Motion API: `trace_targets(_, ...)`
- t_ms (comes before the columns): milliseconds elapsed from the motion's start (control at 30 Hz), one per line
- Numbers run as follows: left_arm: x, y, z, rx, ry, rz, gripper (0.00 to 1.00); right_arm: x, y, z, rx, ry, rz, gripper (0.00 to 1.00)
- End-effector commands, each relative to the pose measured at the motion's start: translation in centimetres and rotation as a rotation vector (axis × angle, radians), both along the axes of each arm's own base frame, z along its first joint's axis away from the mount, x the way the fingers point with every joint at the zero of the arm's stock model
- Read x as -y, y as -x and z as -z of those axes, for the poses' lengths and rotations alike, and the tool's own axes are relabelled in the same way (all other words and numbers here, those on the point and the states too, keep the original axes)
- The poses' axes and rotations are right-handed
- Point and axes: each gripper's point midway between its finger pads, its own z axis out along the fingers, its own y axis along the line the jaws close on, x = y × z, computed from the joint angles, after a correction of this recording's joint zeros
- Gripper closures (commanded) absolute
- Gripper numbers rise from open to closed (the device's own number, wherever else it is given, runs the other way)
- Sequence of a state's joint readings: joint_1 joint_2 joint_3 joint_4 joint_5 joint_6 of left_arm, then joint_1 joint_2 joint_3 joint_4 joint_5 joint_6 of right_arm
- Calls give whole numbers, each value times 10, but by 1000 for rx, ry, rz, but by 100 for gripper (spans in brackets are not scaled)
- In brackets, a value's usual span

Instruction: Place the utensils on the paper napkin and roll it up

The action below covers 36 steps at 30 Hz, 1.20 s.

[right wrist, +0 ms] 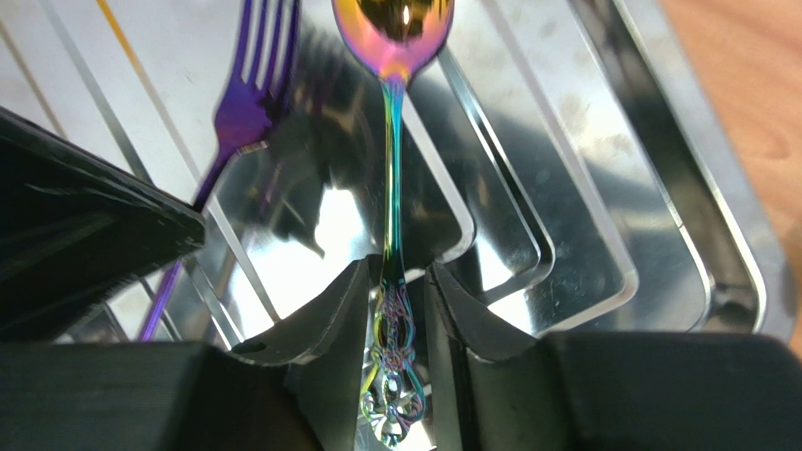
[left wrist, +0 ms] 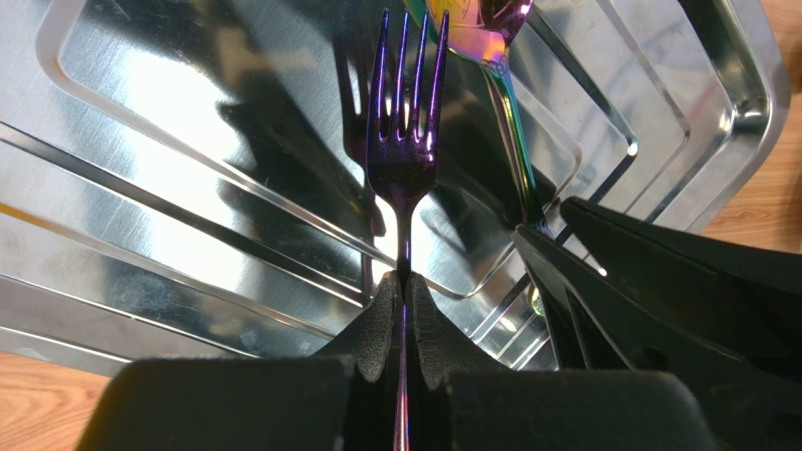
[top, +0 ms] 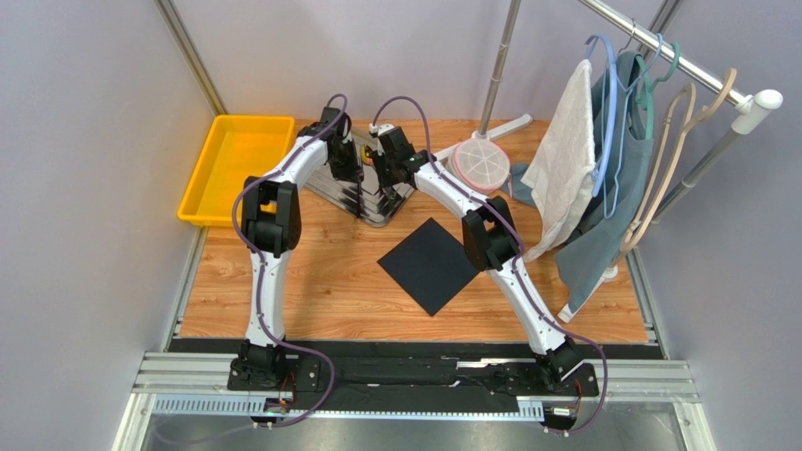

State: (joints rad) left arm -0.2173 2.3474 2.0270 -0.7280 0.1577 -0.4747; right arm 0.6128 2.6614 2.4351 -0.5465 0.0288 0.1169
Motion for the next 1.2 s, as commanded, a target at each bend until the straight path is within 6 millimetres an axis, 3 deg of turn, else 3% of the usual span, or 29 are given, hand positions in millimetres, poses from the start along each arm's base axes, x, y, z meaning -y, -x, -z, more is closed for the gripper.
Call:
trace_targets(0,2,-4,-33,52,53,-24,100,-1,12,5,-42,21,-14,69)
trace_targets(133,4,-2,-33,44,64,-24,100,10,18,18,-71,94,-25,75)
trace_targets(367,1,-5,-43,70,59,-27,100,20,48,41,-160,215,-108,87)
trace_targets(500,0,-5,-45,71,58,-30,100,28,53,36,-160,259,-136,89)
trace_targets(533,0,-6,-45,72,60,-30,100,29,52,33,-152,267,-136,95)
trace_targets(633,0,-6,-47,76,58,-31,100,30,45,17,-106,267,-126,100)
trace_targets(767,0,-6,-48,75,60,-35,100,20,40,-23,-54,188,-126,100)
trace_targets(967,-1,-5,-53,82,59,-33,100,20,46,-70,-6,130,-125,100)
trace_targets(1167,0,-3,-50,73,62,-32,100,26,56,-73,-29,150,-143,100)
